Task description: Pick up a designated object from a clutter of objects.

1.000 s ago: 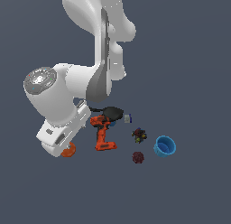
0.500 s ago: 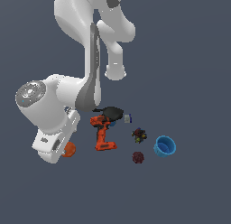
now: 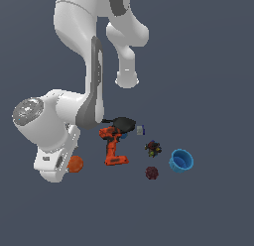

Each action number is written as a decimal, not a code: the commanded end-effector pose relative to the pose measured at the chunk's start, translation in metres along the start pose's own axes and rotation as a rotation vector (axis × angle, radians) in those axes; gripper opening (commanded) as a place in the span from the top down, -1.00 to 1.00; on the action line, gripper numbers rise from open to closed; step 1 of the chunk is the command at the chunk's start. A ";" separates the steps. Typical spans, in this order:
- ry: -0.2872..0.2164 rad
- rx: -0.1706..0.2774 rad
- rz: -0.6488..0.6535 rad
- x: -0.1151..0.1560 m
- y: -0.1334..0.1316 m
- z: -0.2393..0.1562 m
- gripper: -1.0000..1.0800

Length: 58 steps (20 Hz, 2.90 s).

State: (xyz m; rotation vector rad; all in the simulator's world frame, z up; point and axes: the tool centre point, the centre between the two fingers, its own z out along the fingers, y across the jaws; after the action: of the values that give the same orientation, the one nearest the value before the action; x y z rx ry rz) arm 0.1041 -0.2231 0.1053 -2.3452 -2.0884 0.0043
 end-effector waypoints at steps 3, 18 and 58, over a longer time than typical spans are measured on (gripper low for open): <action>0.001 -0.002 -0.037 -0.006 0.001 0.006 -0.92; 0.001 -0.003 -0.048 -0.008 0.001 0.041 -0.92; 0.001 -0.002 -0.050 0.017 -0.021 -0.045 1.00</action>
State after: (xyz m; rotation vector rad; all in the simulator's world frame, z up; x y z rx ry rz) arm 0.0878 -0.2075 0.1332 -2.2910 -2.1441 0.0033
